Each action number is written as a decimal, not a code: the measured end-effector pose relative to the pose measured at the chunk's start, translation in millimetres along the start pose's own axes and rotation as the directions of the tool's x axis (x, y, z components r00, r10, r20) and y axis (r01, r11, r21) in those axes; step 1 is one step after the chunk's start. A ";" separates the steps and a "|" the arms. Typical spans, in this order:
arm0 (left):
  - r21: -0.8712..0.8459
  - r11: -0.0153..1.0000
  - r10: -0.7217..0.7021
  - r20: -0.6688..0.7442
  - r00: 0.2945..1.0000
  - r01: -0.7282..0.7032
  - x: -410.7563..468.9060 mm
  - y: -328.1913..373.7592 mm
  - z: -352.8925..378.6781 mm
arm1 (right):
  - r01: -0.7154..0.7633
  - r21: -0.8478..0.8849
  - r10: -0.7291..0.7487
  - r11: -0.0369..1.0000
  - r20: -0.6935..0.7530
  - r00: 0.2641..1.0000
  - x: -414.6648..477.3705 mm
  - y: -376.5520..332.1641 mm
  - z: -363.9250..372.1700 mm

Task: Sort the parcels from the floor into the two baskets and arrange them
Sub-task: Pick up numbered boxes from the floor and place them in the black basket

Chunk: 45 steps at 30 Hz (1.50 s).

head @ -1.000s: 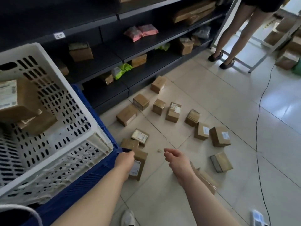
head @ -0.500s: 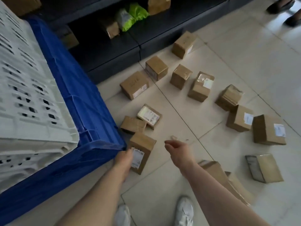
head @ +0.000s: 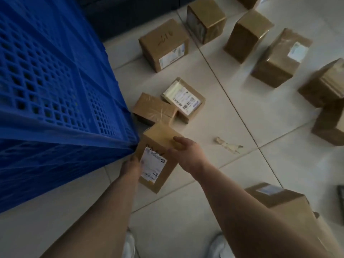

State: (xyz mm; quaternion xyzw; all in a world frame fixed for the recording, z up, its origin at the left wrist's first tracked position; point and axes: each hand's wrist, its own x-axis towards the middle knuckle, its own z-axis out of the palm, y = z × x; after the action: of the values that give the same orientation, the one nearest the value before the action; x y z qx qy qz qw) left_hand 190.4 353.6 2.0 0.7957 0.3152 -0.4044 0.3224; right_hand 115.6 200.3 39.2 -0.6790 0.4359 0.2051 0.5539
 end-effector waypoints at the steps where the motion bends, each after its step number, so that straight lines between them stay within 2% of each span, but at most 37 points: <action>1: -0.011 1.000 -0.026 0.011 1.000 0.026 4.7 -1.3 2.0 | 0.010 -0.027 -0.010 1.000 0.007 1.000 5.4 3.0 2.5; 4: -0.084 0.992 -0.091 0.036 0.995 0.093 22.9 -9.4 7.1 | 0.035 -0.033 -0.033 0.999 0.033 0.999 14.2 9.1 3.2; 10: -0.185 0.979 -0.069 0.101 0.993 0.087 20.0 -19.5 2.4 | 0.055 -0.035 -0.056 0.998 -0.011 0.998 3.3 18.3 -4.0; 14: -0.249 0.968 -0.011 0.137 0.991 0.045 -7.5 -12.9 6.6 | 0.030 0.120 -0.017 0.992 -0.109 0.994 -19.7 19.2 -27.4; 22: -0.246 0.966 0.135 0.234 0.963 -0.076 -141.5 40.5 -2.7 | 0.034 0.217 0.038 0.976 -0.319 0.947 -118.4 -13.0 -109.4; 27: -0.270 0.942 0.271 0.252 0.929 -0.201 -256.0 96.0 -27.0 | 0.117 0.234 -0.012 0.965 -0.405 0.914 -207.9 -81.5 -181.3; 32: -0.362 0.876 0.431 0.290 0.854 -0.319 -381.2 167.1 -69.8 | 0.245 0.238 -0.101 0.940 -0.492 0.865 -308.5 -168.4 -258.0; 36: -0.436 0.805 0.528 0.215 0.822 -0.403 -472.9 219.9 -117.5 | 0.339 0.215 -0.181 0.916 -0.531 0.828 -379.3 -234.7 -300.2; 40: -0.488 0.671 0.675 0.091 0.732 -0.558 -561.5 251.6 -179.8 | 0.469 0.166 -0.319 0.867 -0.539 0.780 -439.4 -295.8 -319.5; 45: -0.423 0.535 0.788 -0.061 0.612 -0.731 -625.5 262.5 -265.9 | 0.621 0.075 -0.503 0.780 -0.514 0.695 -504.9 -370.7 -311.2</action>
State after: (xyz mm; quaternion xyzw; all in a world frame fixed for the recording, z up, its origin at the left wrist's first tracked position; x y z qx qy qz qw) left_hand 210.9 251.5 723.1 0.7374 -0.0087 -0.2021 0.6445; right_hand 85.2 97.0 730.2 -0.7354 0.3468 -0.2001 0.5467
